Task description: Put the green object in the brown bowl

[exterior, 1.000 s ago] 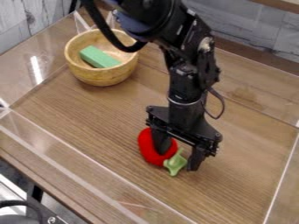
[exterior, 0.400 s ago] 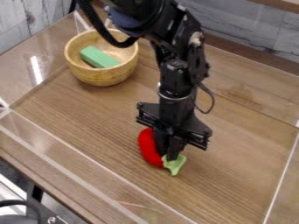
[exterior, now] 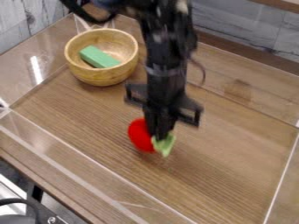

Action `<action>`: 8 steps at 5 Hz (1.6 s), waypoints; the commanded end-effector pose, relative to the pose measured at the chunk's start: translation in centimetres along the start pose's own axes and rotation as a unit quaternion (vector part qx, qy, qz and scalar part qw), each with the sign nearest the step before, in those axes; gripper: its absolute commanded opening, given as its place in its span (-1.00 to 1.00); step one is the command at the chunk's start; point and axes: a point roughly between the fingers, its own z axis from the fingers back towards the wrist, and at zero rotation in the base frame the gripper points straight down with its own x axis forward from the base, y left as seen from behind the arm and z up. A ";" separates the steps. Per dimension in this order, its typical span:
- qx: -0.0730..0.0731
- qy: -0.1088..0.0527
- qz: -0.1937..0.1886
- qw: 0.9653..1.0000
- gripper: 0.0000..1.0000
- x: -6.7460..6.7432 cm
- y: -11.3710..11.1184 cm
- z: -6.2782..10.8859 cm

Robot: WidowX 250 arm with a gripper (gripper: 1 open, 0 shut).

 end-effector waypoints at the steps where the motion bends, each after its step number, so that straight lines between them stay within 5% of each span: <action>1: -0.016 -0.040 0.014 0.999 -1.00 1.5 1.0 4.0; 8: -0.031 -0.046 0.021 0.998 -1.00 1.5 0.3 5.2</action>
